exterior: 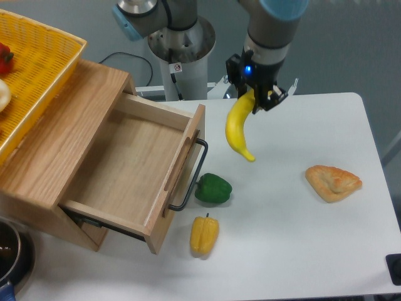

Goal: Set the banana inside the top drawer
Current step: 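Lift the grasped yellow banana up off the table with the gripper, then carry the banana over the open wooden drawer and lower it inside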

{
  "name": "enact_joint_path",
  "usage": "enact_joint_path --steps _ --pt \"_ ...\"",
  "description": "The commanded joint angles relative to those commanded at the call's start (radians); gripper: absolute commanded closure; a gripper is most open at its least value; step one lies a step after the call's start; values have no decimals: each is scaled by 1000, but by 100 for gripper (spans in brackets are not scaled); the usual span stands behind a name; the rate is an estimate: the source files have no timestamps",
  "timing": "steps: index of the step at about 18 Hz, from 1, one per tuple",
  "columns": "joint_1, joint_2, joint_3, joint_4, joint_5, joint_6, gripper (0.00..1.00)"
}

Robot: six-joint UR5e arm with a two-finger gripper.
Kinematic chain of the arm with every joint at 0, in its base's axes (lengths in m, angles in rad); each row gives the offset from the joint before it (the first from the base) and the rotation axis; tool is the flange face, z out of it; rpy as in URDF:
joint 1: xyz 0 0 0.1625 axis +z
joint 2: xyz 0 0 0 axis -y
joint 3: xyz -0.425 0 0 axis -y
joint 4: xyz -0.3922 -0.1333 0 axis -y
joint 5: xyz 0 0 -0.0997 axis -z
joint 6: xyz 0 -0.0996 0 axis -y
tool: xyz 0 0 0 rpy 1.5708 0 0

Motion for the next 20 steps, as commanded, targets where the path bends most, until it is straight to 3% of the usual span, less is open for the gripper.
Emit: enact_joint_path --steps 8,20 --pt "-24 69 0 -40 -52 -89 85" --pt "-290 19 -6 -26 -51 -387 85"
